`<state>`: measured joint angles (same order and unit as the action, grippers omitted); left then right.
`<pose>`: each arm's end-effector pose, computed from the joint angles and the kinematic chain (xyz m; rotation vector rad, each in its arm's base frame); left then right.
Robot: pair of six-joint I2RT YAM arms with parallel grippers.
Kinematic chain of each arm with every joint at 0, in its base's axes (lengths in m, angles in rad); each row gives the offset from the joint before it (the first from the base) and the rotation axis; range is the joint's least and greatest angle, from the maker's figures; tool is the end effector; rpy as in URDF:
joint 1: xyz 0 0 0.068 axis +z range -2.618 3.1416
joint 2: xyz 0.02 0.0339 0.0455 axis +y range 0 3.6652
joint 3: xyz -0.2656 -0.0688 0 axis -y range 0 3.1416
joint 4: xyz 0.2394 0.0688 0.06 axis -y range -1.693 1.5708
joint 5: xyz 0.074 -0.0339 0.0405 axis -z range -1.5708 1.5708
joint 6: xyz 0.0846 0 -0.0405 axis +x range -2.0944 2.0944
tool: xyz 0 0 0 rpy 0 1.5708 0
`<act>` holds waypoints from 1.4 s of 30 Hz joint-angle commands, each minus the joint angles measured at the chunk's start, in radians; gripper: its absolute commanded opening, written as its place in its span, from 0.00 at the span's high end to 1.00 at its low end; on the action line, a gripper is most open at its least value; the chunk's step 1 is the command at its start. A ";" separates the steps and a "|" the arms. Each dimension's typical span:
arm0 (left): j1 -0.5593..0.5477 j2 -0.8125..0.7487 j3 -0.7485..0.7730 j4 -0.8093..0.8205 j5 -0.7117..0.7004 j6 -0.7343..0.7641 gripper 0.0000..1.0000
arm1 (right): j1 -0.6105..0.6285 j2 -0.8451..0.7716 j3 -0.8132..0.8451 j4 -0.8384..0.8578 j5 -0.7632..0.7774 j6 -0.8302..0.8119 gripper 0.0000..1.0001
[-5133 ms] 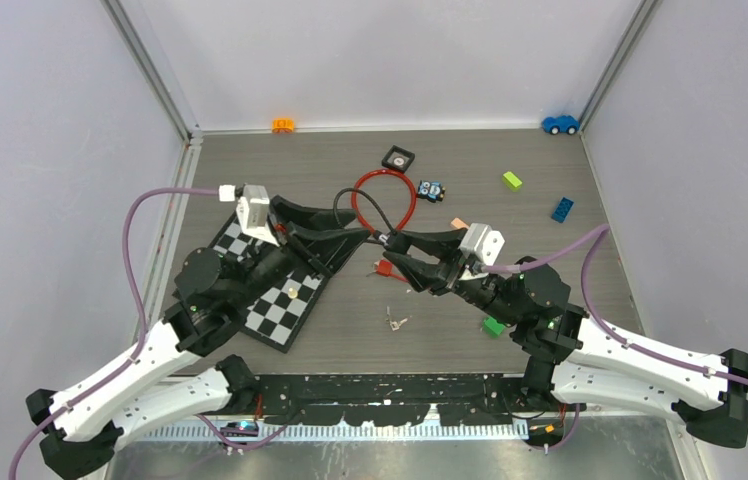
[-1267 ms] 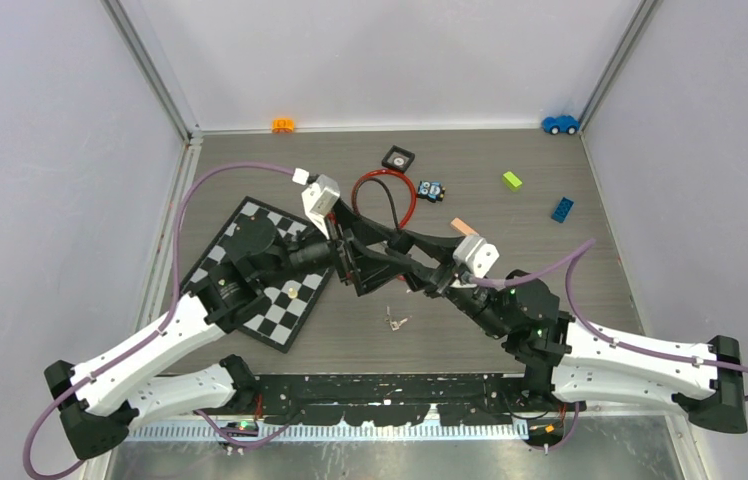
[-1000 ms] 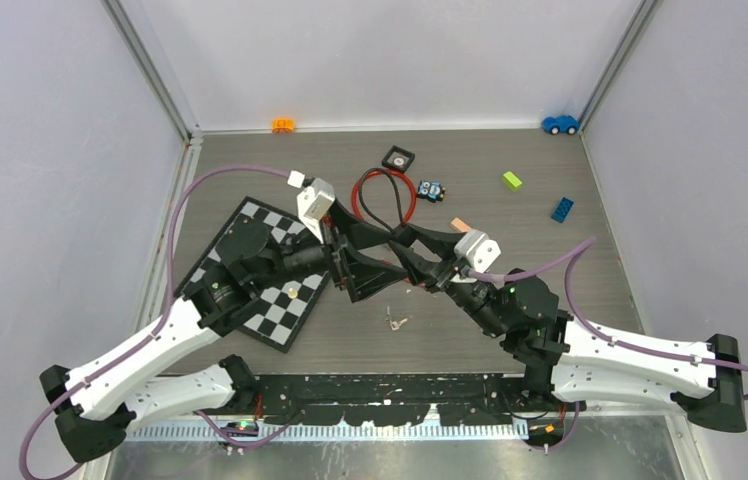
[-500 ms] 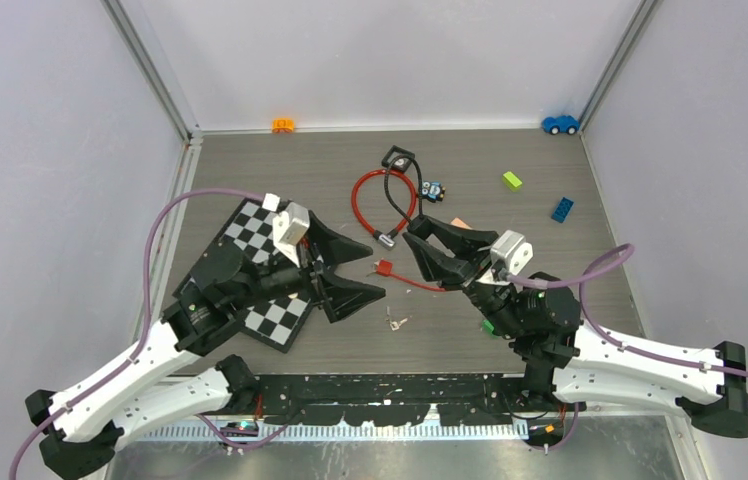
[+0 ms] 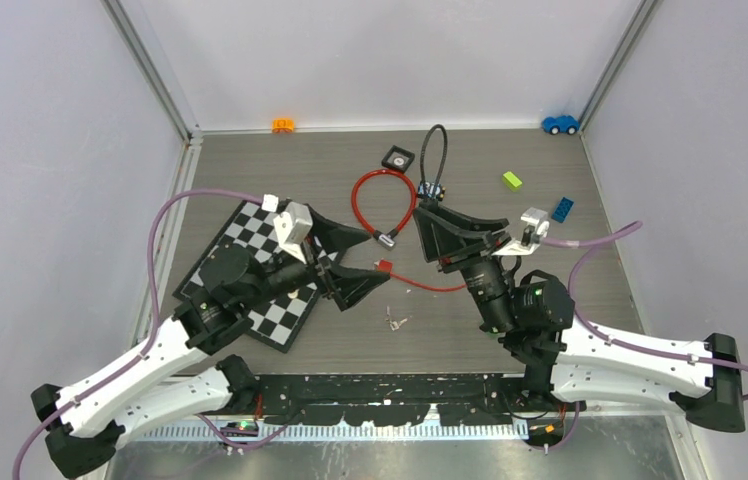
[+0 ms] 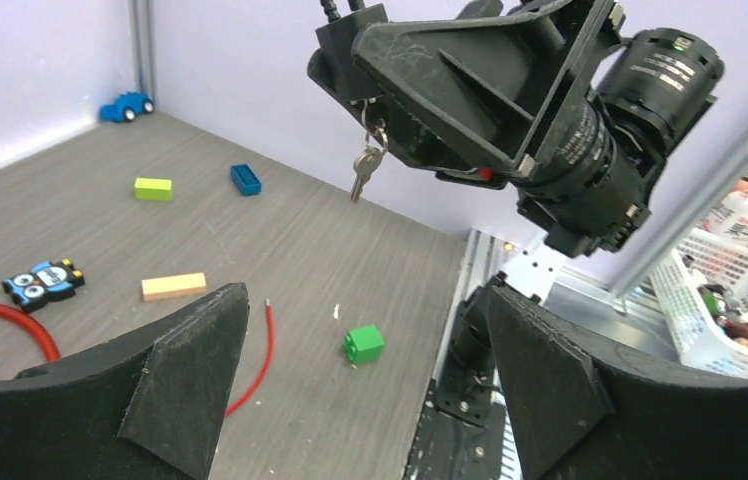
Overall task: Lock with the key
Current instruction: Lock the lock.
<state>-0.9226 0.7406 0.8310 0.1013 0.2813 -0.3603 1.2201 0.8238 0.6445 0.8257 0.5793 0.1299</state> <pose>0.1077 -0.1811 0.4037 0.6572 1.3564 -1.2465 0.1127 0.1732 0.4119 -0.0065 1.0885 0.9544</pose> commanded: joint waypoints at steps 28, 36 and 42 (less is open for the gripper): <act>-0.004 0.069 0.007 0.337 -0.182 -0.228 0.16 | -0.002 0.005 0.080 -0.139 -0.280 -0.583 0.99; -0.004 0.101 0.014 0.323 -0.183 -0.241 0.16 | -0.002 0.017 0.127 -0.229 -0.359 -0.622 0.99; -0.004 0.116 0.028 0.315 -0.170 -0.231 0.20 | -0.003 0.033 0.150 -0.295 -0.382 -0.653 0.99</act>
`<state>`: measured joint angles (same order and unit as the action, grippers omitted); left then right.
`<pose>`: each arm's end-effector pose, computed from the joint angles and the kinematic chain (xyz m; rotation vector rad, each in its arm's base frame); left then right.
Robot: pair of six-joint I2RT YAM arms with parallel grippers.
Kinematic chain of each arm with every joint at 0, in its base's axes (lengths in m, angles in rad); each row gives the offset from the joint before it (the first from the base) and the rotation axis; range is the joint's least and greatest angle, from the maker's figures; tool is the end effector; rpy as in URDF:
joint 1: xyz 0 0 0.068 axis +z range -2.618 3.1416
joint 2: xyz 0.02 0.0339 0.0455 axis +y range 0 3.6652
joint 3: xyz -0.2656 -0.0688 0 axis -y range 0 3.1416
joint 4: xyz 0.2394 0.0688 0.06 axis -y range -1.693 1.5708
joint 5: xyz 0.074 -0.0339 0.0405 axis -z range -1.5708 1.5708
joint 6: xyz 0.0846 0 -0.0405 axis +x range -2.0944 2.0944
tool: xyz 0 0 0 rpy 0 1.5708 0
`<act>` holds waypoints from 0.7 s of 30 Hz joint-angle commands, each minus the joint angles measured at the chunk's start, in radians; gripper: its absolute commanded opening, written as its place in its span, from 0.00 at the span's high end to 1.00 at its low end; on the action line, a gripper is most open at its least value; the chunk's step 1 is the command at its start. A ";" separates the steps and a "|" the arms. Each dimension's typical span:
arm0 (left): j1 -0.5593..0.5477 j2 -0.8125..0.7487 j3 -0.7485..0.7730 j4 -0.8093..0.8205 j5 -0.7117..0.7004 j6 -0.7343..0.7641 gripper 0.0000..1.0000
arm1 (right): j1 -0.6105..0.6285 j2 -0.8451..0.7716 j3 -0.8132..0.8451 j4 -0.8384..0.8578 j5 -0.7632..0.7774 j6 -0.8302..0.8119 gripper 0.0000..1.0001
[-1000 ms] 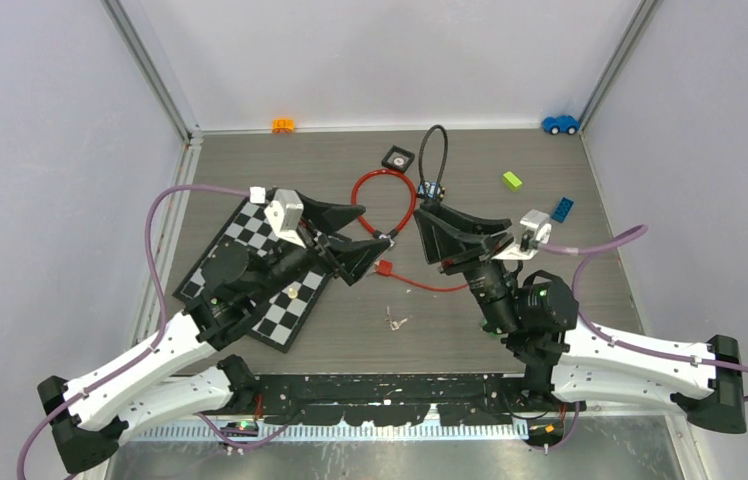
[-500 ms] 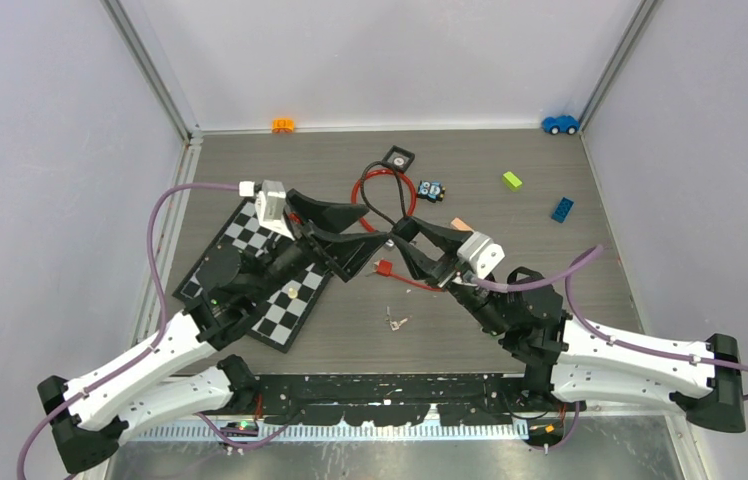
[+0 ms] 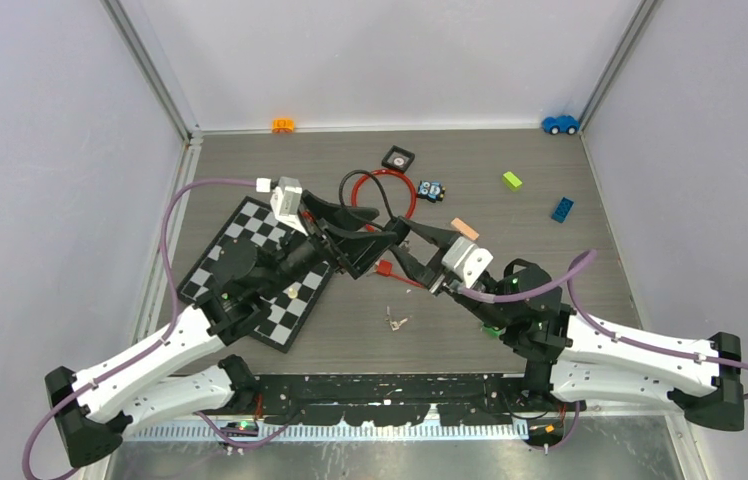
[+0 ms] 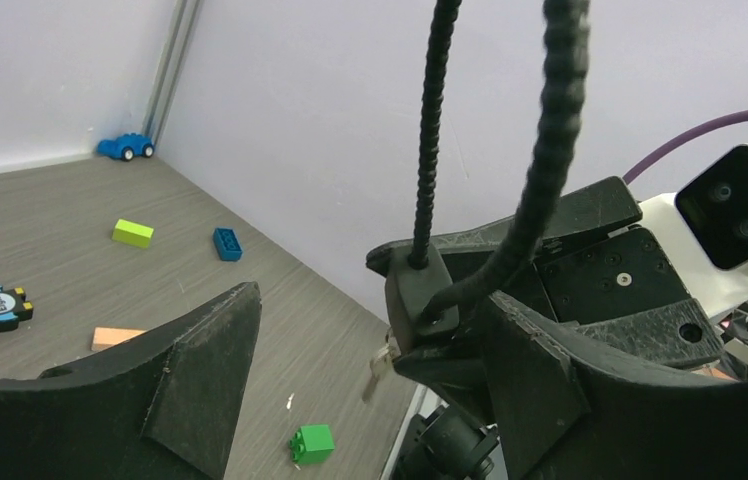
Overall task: Lock with the key
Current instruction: Lock the lock.
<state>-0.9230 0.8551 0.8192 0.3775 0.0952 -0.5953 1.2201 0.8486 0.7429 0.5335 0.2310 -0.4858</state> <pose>0.1361 -0.1932 0.4183 0.3102 1.3172 -1.3634 0.0976 0.2104 0.4121 -0.7307 0.9139 0.5181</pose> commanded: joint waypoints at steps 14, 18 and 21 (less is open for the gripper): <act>-0.004 0.028 0.052 0.016 0.042 0.003 0.43 | -0.001 0.024 0.062 -0.027 -0.024 -0.084 0.99; -0.004 0.035 0.052 0.007 0.053 -0.001 0.47 | -0.001 0.019 0.052 -0.006 -0.012 -0.094 0.99; -0.004 0.035 0.051 -0.003 0.056 -0.002 0.49 | -0.001 0.010 0.047 0.003 -0.004 -0.103 0.99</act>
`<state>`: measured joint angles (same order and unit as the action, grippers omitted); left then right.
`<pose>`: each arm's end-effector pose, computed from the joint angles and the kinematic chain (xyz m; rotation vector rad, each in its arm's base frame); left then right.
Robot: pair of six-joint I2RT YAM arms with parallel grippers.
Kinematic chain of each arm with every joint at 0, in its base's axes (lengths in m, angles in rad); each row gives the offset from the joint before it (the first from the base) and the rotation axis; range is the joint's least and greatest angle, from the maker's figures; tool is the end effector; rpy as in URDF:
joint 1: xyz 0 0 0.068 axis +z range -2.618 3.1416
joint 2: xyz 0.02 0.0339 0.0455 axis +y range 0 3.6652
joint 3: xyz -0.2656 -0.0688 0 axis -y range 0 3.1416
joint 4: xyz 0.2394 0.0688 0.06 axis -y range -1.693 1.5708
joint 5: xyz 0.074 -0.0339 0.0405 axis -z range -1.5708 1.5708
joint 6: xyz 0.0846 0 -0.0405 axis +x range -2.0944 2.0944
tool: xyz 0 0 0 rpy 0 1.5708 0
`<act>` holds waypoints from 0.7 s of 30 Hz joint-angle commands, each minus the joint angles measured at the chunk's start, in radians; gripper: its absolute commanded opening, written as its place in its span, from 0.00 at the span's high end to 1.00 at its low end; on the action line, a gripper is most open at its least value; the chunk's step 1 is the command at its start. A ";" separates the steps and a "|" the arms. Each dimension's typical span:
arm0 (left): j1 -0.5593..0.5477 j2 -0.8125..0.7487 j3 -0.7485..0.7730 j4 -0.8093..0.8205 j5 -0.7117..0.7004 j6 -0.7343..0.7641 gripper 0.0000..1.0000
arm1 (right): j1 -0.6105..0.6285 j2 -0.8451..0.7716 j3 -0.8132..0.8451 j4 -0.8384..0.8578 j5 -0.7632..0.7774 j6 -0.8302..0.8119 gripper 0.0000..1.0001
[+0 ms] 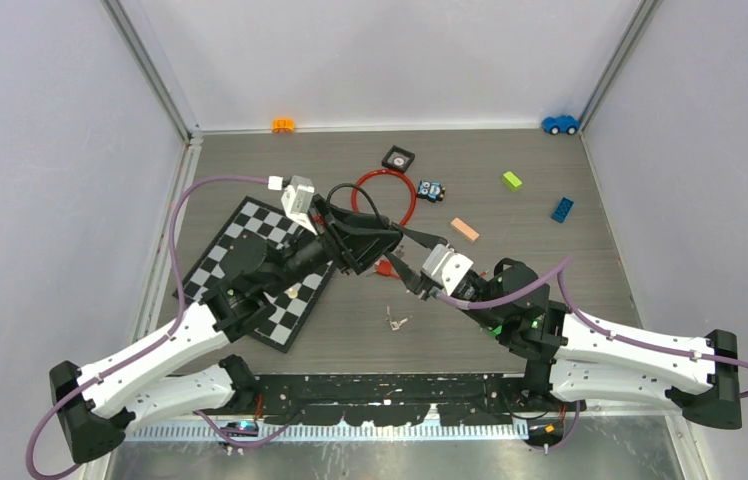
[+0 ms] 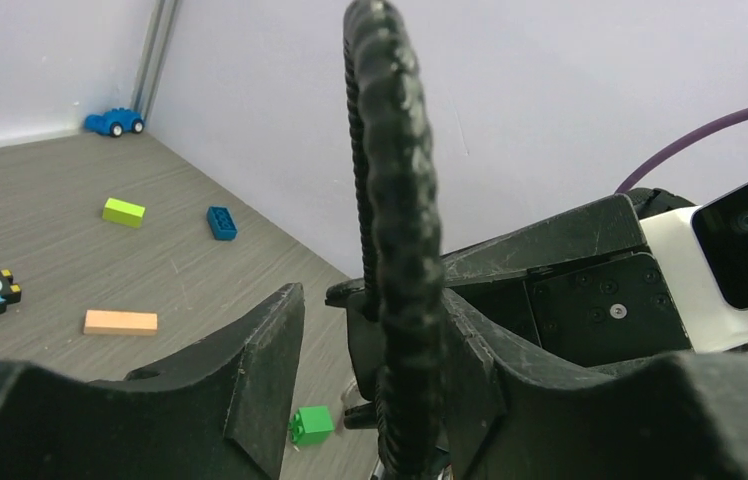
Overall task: Lock with the key
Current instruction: Lock the lock.
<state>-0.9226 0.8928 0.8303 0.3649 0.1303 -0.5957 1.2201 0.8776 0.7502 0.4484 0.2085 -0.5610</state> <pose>0.1402 -0.2034 0.4123 0.3493 1.3570 -1.3721 0.1003 0.2233 0.3964 -0.8618 0.9316 0.4391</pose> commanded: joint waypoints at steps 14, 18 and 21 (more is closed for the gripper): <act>-0.004 -0.002 0.029 0.040 0.067 -0.008 1.00 | 0.001 -0.029 0.040 0.047 0.008 -0.043 0.99; -0.004 0.002 0.022 0.065 0.101 -0.008 1.00 | 0.002 -0.036 0.044 0.016 0.003 -0.040 0.90; -0.004 0.007 0.020 0.087 0.116 -0.007 1.00 | 0.002 -0.047 0.047 -0.010 -0.003 -0.027 0.69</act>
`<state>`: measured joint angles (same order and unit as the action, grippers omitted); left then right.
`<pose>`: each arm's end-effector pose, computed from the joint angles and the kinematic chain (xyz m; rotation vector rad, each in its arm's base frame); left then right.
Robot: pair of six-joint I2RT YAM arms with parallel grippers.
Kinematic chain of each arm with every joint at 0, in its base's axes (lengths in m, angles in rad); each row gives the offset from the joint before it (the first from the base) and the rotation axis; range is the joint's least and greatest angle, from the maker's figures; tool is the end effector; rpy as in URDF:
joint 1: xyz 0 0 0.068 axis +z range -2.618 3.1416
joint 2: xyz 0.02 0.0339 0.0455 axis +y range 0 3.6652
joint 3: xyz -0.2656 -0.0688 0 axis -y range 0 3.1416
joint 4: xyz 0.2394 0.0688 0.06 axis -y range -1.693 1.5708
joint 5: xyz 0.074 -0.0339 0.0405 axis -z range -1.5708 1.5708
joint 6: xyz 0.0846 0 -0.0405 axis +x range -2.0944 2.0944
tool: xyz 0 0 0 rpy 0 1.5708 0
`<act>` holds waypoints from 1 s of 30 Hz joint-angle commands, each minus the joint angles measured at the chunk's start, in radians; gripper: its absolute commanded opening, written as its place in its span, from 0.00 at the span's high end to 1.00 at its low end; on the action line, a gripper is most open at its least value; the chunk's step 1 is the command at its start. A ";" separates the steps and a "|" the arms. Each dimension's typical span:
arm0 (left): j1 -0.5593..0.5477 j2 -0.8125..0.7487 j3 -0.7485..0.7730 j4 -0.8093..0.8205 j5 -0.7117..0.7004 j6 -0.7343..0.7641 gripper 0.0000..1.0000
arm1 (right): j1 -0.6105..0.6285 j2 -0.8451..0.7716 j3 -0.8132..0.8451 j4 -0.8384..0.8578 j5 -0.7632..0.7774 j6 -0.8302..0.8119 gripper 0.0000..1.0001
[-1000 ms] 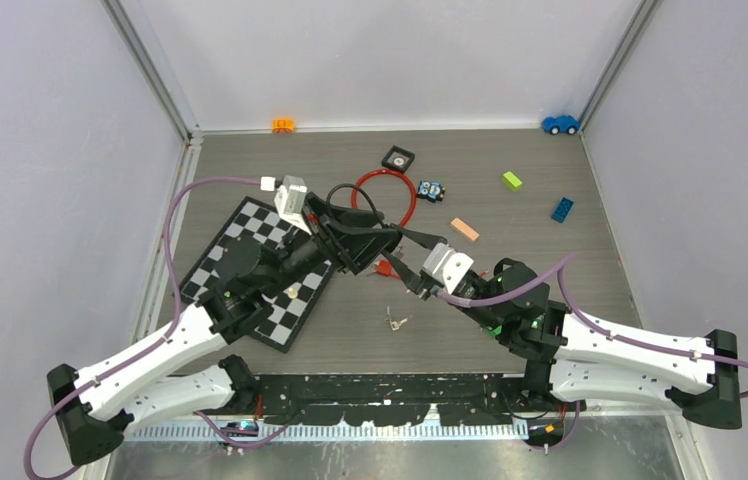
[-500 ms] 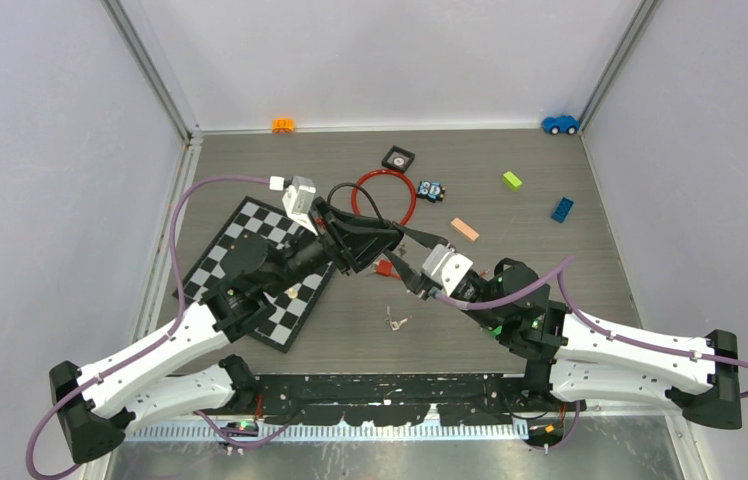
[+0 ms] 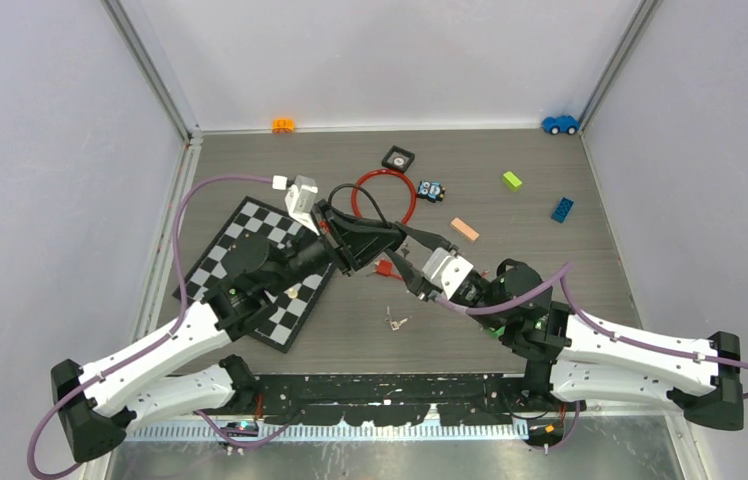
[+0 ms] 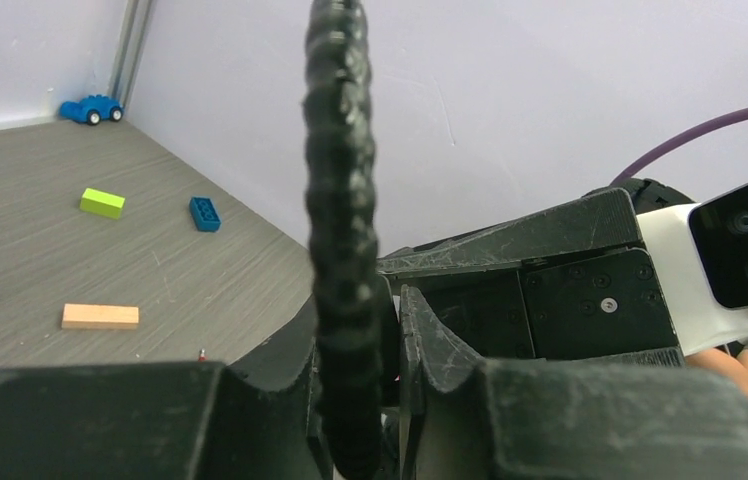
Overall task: Lock with the key
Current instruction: Lock the lock.
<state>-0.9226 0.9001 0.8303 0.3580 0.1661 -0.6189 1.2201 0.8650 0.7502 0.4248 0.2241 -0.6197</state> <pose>0.1391 -0.2068 0.4095 0.3708 1.3780 -1.4081 0.1006 0.2203 0.3956 -0.8867 0.9201 0.3760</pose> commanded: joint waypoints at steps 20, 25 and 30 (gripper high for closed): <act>-0.004 -0.136 0.106 -0.124 -0.158 0.129 1.00 | 0.002 -0.158 0.158 -0.325 0.176 0.717 0.17; -0.004 -0.180 0.119 -0.113 -0.158 0.109 1.00 | -0.001 -0.121 0.213 -0.394 0.228 0.847 0.08; -0.004 -0.188 0.151 -0.117 -0.130 0.085 1.00 | -0.024 -0.108 0.286 -0.485 0.267 0.951 0.03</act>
<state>-0.9230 0.7231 0.9154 0.2092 0.0238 -0.5186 1.2148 0.7452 0.9508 0.0280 0.4259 0.1783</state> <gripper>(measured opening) 0.226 0.964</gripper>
